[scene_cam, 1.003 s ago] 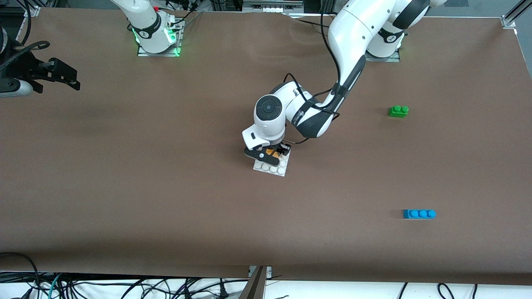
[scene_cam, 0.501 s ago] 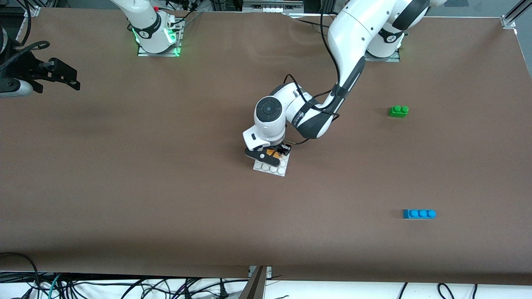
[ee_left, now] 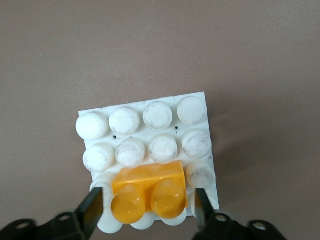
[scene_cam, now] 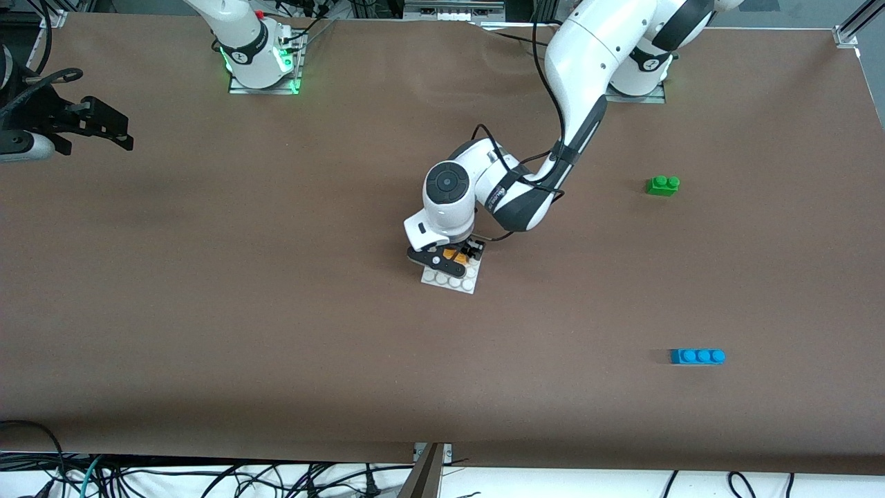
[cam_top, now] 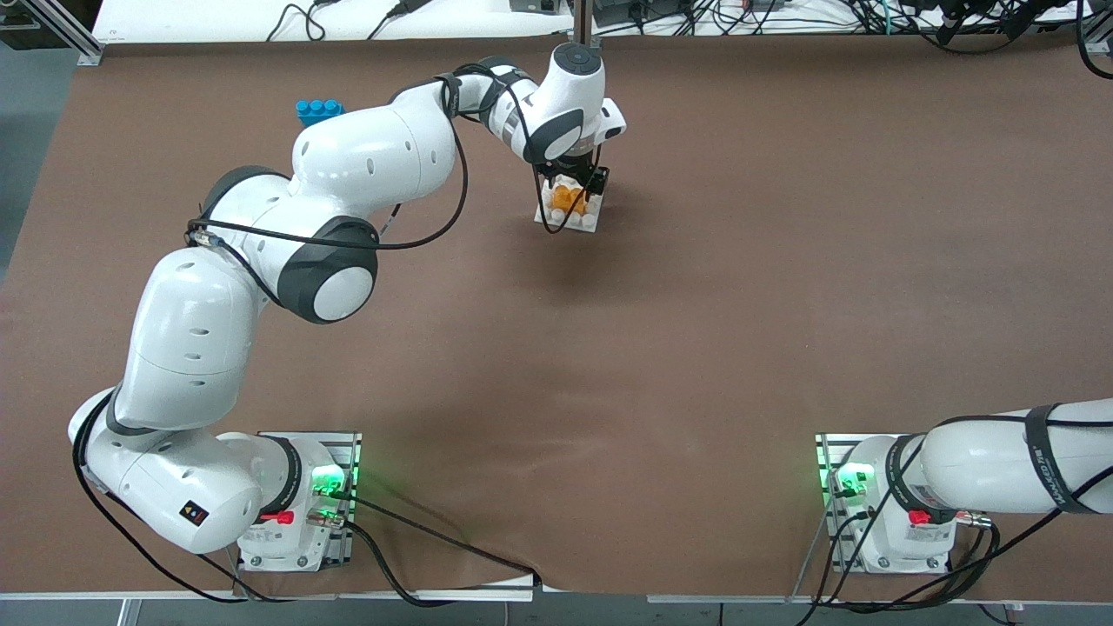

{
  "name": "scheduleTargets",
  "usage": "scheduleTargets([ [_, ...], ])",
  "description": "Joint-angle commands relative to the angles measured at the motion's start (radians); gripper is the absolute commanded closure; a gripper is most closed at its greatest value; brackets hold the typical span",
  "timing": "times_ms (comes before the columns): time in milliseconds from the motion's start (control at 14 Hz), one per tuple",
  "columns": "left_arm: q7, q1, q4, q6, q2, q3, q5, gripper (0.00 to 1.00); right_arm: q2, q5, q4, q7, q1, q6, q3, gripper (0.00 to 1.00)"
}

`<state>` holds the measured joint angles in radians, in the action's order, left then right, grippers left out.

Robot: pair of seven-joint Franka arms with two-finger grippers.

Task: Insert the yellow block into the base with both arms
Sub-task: 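Lower the yellow block onto the base plate studs and press down, then open the left gripper and lift it off the yellow block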

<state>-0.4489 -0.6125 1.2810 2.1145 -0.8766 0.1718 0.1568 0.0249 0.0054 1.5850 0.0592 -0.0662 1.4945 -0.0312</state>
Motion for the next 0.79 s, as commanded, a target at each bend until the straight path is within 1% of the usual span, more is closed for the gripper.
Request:
scheduleTargets([
  [0, 0.006, 0.0, -0.025, -0.014, 0.001, -0.005, 0.03, 0.0, -0.005, 0.018, -0.02, -0.001, 0.008, -0.014, 0.0, 0.01],
  [72, 0.006, 0.004, -0.025, -0.022, 0.013, -0.005, 0.03, 0.0, -0.005, 0.018, -0.02, -0.001, 0.008, -0.014, 0.0, 0.01],
  [215, 0.009, 0.036, -0.037, -0.123, 0.06, -0.002, 0.023, 0.0, -0.005, 0.018, -0.02, -0.001, 0.008, -0.014, 0.0, 0.01],
  [430, 0.007, 0.085, -0.037, -0.246, 0.18, -0.002, 0.0, 0.0, -0.005, 0.018, -0.02, -0.001, 0.008, -0.014, 0.0, 0.01],
  [716, 0.009, 0.219, -0.038, -0.496, 0.339, -0.002, -0.025, 0.0, -0.005, 0.018, -0.02, -0.001, 0.008, -0.014, 0.0, 0.01],
])
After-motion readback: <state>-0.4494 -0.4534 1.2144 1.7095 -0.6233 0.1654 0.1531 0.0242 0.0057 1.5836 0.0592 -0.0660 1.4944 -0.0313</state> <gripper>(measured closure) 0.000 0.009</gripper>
